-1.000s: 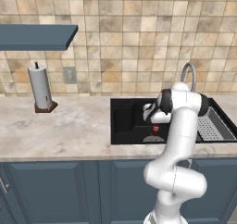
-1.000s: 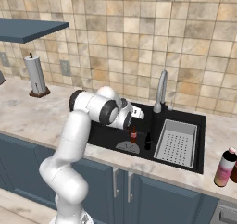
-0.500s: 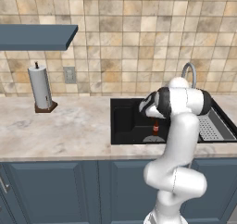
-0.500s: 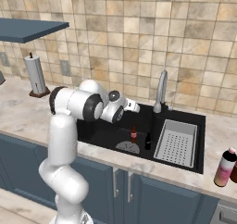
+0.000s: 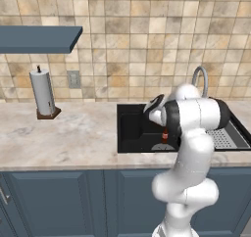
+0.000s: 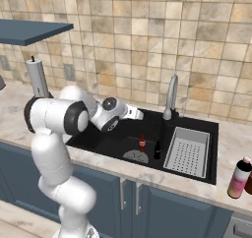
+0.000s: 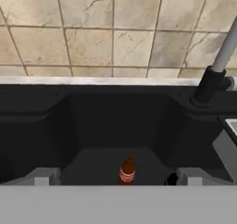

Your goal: Place the large bottle from the dining counter next to the other large bottle outside the sink, and place the small bottle from the dining counter next to the other small bottle inside the sink.

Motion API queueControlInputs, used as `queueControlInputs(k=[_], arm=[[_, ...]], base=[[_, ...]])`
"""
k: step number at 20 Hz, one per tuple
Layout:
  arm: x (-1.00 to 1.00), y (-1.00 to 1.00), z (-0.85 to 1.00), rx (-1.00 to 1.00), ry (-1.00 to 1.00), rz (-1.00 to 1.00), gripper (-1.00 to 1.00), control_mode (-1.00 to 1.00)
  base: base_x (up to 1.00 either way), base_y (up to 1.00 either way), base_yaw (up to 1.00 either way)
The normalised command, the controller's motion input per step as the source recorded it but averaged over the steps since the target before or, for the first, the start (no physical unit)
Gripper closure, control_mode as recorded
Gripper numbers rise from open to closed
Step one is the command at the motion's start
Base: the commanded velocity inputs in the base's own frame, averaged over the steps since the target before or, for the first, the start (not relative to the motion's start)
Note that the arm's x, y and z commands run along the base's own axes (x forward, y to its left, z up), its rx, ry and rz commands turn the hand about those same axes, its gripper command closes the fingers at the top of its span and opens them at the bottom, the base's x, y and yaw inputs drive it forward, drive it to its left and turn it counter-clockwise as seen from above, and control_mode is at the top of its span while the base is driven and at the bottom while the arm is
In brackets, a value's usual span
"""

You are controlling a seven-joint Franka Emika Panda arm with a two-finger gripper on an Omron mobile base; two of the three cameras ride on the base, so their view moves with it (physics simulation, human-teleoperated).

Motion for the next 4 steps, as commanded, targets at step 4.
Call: queueControlInputs(k=[4], arm=[[-0.59, 0.0, 0.59, -0.02, -0.08, 0.0, -1.0, -1.0]], base=[[0.0, 0.0, 0.0]])
